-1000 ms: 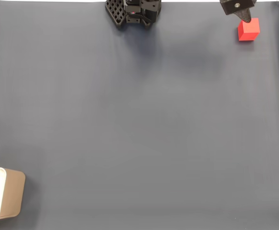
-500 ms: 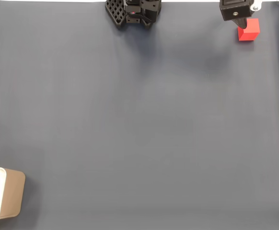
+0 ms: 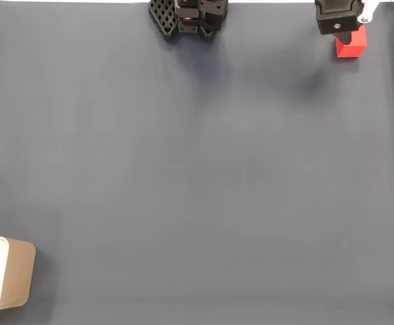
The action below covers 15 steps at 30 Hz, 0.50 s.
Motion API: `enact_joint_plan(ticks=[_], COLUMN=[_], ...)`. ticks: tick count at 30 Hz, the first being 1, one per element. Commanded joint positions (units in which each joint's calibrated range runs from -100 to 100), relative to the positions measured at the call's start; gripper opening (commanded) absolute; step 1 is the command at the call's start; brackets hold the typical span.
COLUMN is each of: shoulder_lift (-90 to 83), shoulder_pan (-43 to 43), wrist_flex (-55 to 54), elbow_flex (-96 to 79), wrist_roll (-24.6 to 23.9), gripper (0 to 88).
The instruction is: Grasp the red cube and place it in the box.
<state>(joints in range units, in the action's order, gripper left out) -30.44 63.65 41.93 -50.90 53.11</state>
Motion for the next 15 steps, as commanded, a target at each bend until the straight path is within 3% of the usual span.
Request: enact_joint_plan(ticks=[1,15], shoulder_lift=[0.02,1.93], shoulder_pan=[-1.08,-2.78], wrist_flex=[-1.60,-6.93], elbow_flex=[0.27,-3.75], wrist_roll=[1.61,3.86], gripper=[39.0,39.3])
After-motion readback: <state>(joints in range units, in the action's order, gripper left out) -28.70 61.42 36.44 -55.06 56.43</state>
